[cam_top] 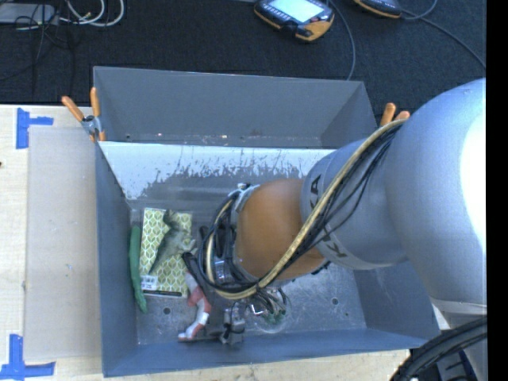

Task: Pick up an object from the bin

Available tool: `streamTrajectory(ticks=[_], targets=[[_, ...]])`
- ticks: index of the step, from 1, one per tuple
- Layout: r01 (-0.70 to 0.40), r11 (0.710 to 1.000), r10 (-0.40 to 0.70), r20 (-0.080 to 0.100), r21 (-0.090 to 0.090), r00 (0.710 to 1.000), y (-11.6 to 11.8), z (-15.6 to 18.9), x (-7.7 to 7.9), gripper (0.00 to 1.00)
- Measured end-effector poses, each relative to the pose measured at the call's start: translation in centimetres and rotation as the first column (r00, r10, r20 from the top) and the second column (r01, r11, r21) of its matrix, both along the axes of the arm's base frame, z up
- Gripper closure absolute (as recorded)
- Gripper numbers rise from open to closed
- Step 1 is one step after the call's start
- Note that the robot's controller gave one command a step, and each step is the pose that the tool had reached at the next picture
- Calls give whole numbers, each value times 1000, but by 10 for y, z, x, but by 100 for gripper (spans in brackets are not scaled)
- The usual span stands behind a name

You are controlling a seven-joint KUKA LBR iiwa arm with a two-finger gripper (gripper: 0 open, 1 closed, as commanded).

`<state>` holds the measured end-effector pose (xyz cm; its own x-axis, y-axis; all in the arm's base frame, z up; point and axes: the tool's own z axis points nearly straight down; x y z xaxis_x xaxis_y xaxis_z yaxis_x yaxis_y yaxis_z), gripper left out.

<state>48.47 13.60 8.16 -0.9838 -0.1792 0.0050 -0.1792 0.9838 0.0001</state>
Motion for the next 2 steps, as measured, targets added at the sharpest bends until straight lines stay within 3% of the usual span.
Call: streamTrajectory(ticks=[1,2], targets=[[498,867,-498,-6,-2,867,-8,-10,-5,100],[497,867,-497,-6,-3,867,-9,-11,-5,100]])
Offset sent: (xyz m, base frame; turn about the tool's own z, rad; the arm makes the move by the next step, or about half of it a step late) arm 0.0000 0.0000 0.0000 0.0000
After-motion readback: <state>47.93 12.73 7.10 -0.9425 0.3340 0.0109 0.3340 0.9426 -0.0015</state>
